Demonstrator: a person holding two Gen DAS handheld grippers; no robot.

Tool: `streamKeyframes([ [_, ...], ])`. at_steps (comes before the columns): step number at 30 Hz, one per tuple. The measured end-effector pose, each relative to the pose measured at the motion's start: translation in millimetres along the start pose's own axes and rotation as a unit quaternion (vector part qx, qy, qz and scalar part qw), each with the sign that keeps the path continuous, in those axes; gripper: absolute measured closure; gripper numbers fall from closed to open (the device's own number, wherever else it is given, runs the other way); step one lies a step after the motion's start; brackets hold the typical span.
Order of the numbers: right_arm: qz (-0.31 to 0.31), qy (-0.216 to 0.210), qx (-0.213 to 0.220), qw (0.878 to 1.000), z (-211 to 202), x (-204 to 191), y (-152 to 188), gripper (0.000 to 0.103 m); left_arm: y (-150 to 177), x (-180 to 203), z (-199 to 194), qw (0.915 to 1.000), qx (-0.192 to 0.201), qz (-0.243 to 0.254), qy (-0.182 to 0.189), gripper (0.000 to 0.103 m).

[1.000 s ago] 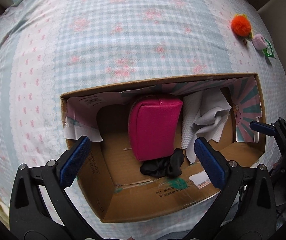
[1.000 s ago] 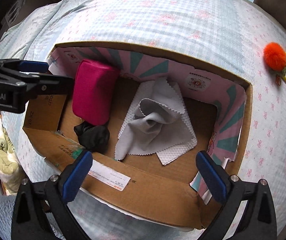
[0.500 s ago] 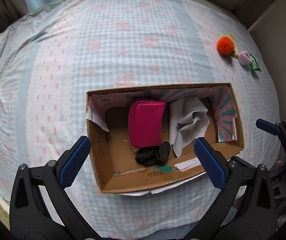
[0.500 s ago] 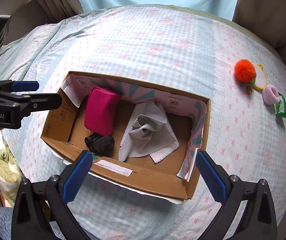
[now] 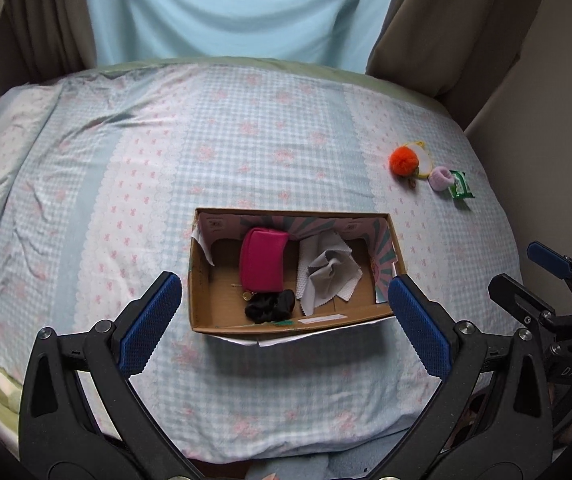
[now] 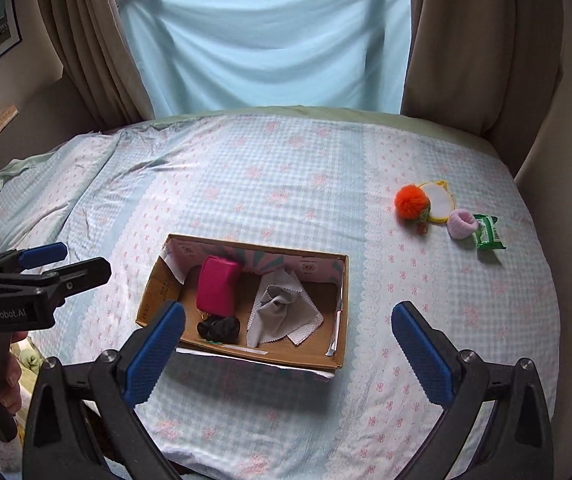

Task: Organize soft objects
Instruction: 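Lift both tools away from the box, then move both tools toward the orange pompom and pink hair tie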

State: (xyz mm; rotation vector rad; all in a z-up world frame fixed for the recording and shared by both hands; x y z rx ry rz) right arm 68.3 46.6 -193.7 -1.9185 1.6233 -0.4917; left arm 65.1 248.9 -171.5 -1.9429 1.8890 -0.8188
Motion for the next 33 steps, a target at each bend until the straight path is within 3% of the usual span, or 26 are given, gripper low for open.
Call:
streamKeyframes([
  [6,0.023,0.047,0.060,0.997,-56,15,-8,0.000,-3,21,-50,0.9967,0.080,0.009,-0.012,0.000],
  [15,0.091,0.078,0.097,0.988,-92,67,-5,0.000,-19,64,-65,0.9930,0.115,0.023,-0.016,0.000],
  [23,0.085,0.091,0.134,0.983,-114,135,-14,0.000,-31,141,-48,0.9925,0.122,-0.008,0.005,0.000],
  [29,0.076,0.080,0.137,0.984,-106,198,-26,0.000,-43,211,-14,0.9907,0.132,0.011,-0.029,0.000],
  [33,0.075,0.061,0.128,0.987,-86,240,-33,0.000,-56,247,22,0.9910,0.131,0.013,-0.026,0.000],
])
Point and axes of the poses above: each gripper's, at about its wrist camera, not at the fingertips, and z roughly the way its jaws point, x to its right, y to its underside, the point moved 3 cm from there along z, roughly the way its jaws point, and after that the axes turned 4 degrees about x, right-handed, at the moved point
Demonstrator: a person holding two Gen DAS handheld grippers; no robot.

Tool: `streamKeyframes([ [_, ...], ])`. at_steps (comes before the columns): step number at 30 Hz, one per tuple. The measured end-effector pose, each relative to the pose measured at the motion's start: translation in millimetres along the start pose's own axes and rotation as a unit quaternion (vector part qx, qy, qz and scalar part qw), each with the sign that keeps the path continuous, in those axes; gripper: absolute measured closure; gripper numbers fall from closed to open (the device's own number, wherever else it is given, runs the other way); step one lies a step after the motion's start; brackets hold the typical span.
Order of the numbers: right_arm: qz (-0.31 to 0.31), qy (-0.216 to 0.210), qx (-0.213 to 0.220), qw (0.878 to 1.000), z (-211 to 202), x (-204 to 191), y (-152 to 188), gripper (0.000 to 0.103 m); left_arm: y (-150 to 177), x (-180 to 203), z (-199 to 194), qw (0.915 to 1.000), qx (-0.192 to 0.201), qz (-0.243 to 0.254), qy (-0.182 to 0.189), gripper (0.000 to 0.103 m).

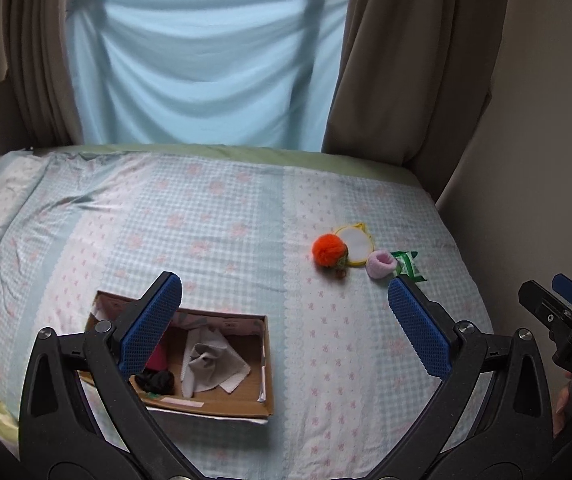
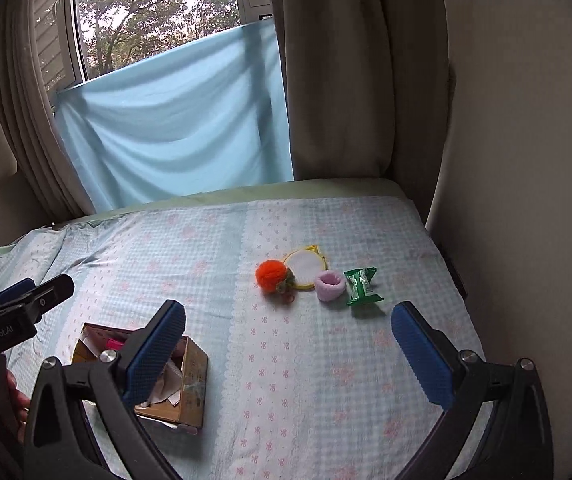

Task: Organize soft objects
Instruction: 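Move both tools toward the orange pompom and pink hair tie, then grasp the orange pompom with the left tool while the right tool grasps the pink hair tie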

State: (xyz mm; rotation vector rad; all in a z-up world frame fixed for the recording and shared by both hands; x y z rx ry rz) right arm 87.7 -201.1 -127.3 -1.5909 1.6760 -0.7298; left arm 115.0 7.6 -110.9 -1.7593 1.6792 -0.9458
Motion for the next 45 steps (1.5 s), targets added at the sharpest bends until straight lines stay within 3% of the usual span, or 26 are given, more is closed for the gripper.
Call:
streamKeyframes([
  [11,-0.030,-0.002,-0.028,0.999,118,69,9,0.000,8,65,162,0.9982,-0.049,0.017,0.029,0.000],
  [23,-0.062,-0.023,-0.039,0.997,271,83,65,0.005,51,92,360,0.9890,-0.127,0.053,0.054,0.000],
  [33,-0.110,-0.021,-0.068,0.991,370,86,97,0.011,80,88,443,0.9840,-0.159,0.062,0.049,0.001],
  [36,-0.120,-0.018,-0.072,0.990,387,87,99,0.019,80,88,456,0.9843,-0.159,0.061,0.047,0.002],
  [38,-0.124,-0.018,-0.074,0.989,396,87,98,0.022,81,88,464,0.9839,-0.160,0.060,0.052,0.006],
  [40,-0.123,-0.020,-0.078,0.989,403,88,96,0.031,82,90,470,0.9827,-0.166,0.063,0.054,0.023],
  [45,-0.127,-0.010,-0.077,0.989,412,89,94,0.043,88,92,474,0.9810,-0.170,0.056,0.074,0.046],
])
Point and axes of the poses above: each gripper's, at about its wrist camera, not at the fingertips, and z roughly the way its jaws point, x to its right, y to its underside, the point moved 3 cm from there along z, roughly the way its jaws point, and after that the axes turned 4 degrees about x, right-handed, at the moved point
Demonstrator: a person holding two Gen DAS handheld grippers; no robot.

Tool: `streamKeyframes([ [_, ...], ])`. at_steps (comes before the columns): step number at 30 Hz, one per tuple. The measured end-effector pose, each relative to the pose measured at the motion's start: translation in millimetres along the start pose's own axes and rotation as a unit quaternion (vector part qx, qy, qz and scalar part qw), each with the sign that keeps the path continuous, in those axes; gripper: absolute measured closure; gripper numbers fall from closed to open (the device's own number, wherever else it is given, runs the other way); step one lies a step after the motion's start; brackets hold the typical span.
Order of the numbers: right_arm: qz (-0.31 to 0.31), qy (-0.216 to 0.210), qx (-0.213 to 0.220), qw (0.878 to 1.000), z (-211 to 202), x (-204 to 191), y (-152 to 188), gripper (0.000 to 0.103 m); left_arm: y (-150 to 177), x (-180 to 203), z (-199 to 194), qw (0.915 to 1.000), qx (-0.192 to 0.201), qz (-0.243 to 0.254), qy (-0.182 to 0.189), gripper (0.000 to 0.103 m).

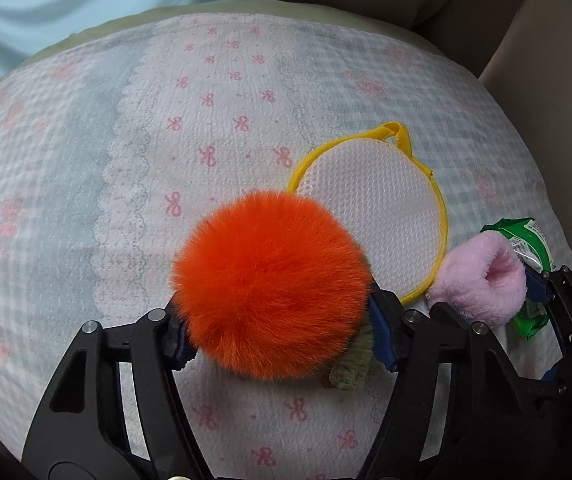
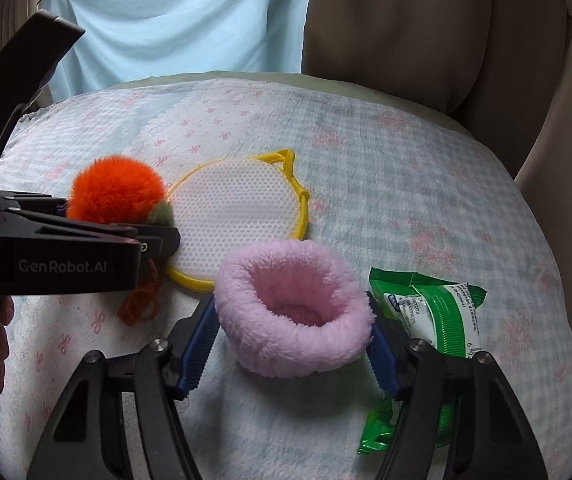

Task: Organize soft objects
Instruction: 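Grasp the orange pompom with the left tool while the right tool grasps the pink hair tie, then carry the pompom and hair tie with both tools over the box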

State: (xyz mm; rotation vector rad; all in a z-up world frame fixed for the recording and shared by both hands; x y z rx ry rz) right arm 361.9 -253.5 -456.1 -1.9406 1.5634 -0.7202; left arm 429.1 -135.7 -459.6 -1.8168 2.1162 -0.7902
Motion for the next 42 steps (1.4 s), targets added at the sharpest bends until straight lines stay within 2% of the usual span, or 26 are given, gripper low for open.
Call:
streamKeyframes([
  [1,-0.001,0.002,0.000,1.000,0,0,0,0.044,1,2,-1,1.0000,0.001,0.001,0.004,0.054],
  [6,-0.007,0.006,-0.001,1.000,-1,2,2,0.058,2,10,-6,0.9998,0.011,0.016,0.004,0.067],
  [9,-0.009,0.008,-0.002,1.000,-2,2,2,0.066,1,11,-10,0.9998,0.017,0.014,0.003,0.068],
  [12,-0.002,0.009,-0.005,1.000,-3,4,2,0.070,-1,9,-17,0.9996,0.025,0.013,0.001,0.068],
  [22,0.009,0.019,0.014,1.000,-35,4,-15,0.071,-12,11,-61,0.9987,0.049,0.014,0.004,0.069],
  [29,0.008,0.020,0.042,0.999,-96,-7,-42,0.071,-19,15,-135,0.9967,0.081,0.010,0.007,0.069],
  [35,0.005,0.018,0.068,0.997,-172,-25,-69,0.071,-18,14,-224,0.9937,0.112,0.003,0.006,0.069],
  [42,0.003,0.007,0.086,0.996,-267,-64,-96,0.071,-4,-1,-332,0.9905,0.138,-0.006,-0.005,0.069],
])
Point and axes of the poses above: each gripper's, at about its wrist camera, not at the fingertips, and z roughly the way its jaws point, x to its right, y to its underside, the point moved 3 cm from there along z, roughly the way its jaws point, and after that the axes turned 4 degrees about x, right-handed, at the moved point
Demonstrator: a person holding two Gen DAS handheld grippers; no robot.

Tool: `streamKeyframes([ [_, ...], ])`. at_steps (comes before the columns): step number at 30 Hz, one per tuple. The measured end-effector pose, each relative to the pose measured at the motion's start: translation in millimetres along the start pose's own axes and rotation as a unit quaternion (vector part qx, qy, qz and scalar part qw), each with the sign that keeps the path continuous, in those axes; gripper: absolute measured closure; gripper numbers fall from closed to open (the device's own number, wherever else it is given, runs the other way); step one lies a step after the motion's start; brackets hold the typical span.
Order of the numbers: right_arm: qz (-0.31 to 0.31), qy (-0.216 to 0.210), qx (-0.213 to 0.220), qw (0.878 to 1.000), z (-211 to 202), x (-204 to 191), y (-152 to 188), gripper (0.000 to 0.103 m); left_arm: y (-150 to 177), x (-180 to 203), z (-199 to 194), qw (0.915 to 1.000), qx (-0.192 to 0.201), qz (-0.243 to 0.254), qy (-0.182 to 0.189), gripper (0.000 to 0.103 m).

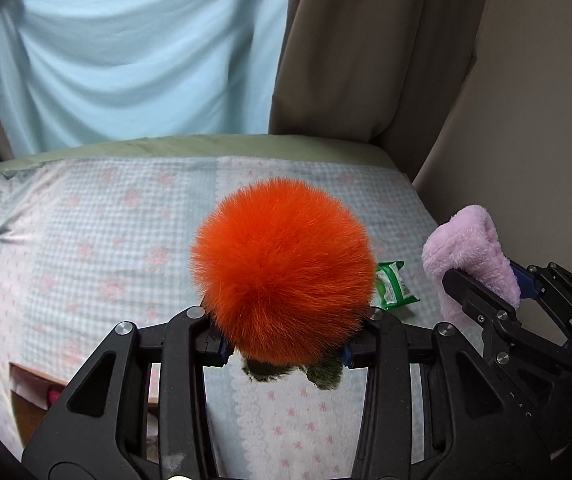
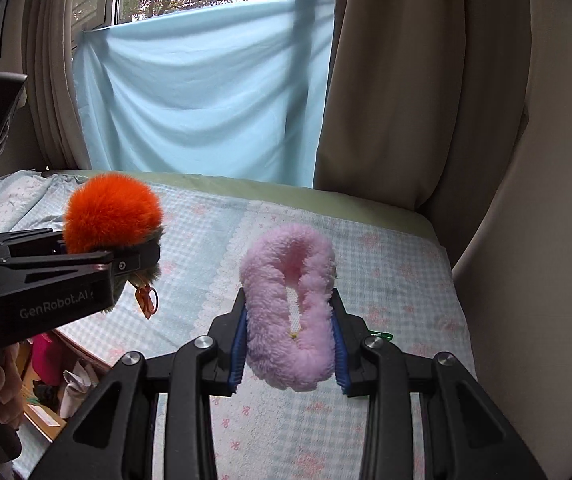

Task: Organize soft objects
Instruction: 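Carry the pompom and hair tie with both tools over the box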

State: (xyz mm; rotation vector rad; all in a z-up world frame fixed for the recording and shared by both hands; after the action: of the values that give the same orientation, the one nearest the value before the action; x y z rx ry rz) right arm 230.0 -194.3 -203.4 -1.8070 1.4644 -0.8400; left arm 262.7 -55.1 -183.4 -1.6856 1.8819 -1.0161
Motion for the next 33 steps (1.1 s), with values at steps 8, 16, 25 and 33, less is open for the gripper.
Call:
streamKeyframes([
  [8,0.007,-0.023,0.008,1.000,-79,-71,-28,0.071,6,-45,-104,0.9997,0.014,-0.007,-0.021,0.069],
  [16,0.016,-0.054,-0.009,0.998,-114,-160,-22,0.071,44,-123,-171,0.9984,-0.006,0.002,-0.055,0.069],
  [25,0.020,-0.070,-0.052,0.996,-99,-235,6,0.071,95,-205,-189,0.9971,-0.040,0.001,-0.065,0.068],
  [33,0.049,-0.071,-0.098,0.991,-74,-270,25,0.071,117,-248,-168,0.9952,-0.079,0.024,-0.053,0.069],
])
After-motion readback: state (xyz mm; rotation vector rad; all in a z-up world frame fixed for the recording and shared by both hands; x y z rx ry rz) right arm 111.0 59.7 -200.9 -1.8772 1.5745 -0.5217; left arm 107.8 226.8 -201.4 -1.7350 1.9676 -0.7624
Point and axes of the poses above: each gripper's, at about its wrist camera, not at the fingertips, and z roughly the way its jaws point, x to its right, y to its underside, the point moved 3 cm from there along z, roughly the way its jaws point, and after that the axes turned 4 degrees about x, right-handed, at the moved point
